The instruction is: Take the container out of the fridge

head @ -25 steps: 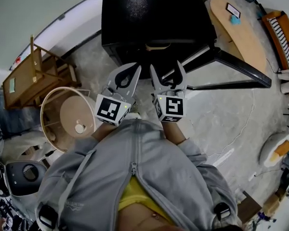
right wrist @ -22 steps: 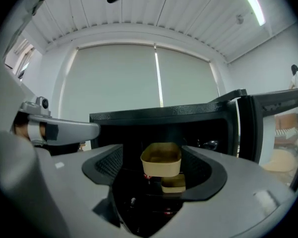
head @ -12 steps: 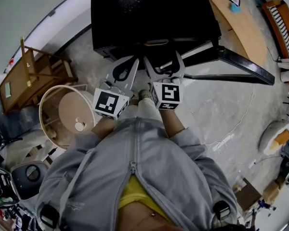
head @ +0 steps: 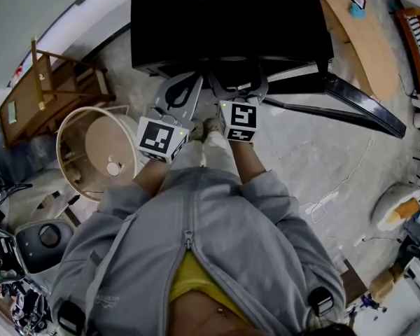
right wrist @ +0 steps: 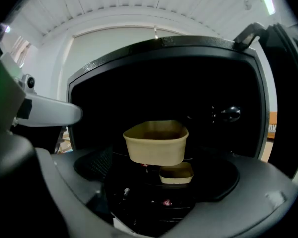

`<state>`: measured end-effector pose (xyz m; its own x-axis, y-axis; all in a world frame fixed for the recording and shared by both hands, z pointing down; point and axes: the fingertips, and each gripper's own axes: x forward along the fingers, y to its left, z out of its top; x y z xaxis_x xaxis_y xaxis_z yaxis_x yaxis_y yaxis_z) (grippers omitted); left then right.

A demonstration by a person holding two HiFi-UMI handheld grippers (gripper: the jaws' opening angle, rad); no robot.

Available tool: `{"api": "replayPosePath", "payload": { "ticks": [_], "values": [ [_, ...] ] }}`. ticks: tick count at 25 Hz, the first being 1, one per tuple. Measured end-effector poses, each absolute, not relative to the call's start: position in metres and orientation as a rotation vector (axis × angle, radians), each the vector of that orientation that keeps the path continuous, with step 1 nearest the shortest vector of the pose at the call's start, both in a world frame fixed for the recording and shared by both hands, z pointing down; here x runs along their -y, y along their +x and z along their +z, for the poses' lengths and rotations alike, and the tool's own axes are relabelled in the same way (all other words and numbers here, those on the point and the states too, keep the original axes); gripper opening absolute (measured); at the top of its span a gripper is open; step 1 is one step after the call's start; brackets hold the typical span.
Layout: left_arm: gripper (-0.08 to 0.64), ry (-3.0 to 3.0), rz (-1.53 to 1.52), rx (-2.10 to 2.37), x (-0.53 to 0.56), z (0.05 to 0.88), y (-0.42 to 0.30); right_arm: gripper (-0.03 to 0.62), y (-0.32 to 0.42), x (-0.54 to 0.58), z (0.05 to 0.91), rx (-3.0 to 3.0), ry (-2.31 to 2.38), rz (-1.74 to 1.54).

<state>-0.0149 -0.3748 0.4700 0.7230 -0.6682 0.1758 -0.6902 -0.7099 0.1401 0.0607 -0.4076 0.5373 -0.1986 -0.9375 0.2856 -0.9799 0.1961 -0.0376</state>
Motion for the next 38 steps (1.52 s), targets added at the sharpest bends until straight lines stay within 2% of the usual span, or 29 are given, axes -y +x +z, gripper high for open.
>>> {"api": "replayPosePath", "payload": {
  "ticks": [6, 16, 22, 38],
  "values": [
    [0.005, 2.727, 0.205, 1.103, 0.378, 0.481, -0.010, 0.517, 0.062, 0.427, 0.548, 2.269, 1.846, 0.285],
    [0.005, 2.694, 0.231, 1.171, 0.383, 0.484, -0.019, 0.515, 0.057, 0.449, 0.551, 2.269, 1.876, 0.289],
    [0.005, 2.684, 0.229, 1.198, 0.382, 0.485, -0.025, 0.491, 0.057, 0.448, 0.549, 2.259, 1.872, 0.283],
    [0.005, 2.751, 0.153, 1.221, 0.348, 0.452, -0.012, 0.491, 0.076, 0.366, 0.501, 2.256, 1.863, 0.253]
  ]
}}
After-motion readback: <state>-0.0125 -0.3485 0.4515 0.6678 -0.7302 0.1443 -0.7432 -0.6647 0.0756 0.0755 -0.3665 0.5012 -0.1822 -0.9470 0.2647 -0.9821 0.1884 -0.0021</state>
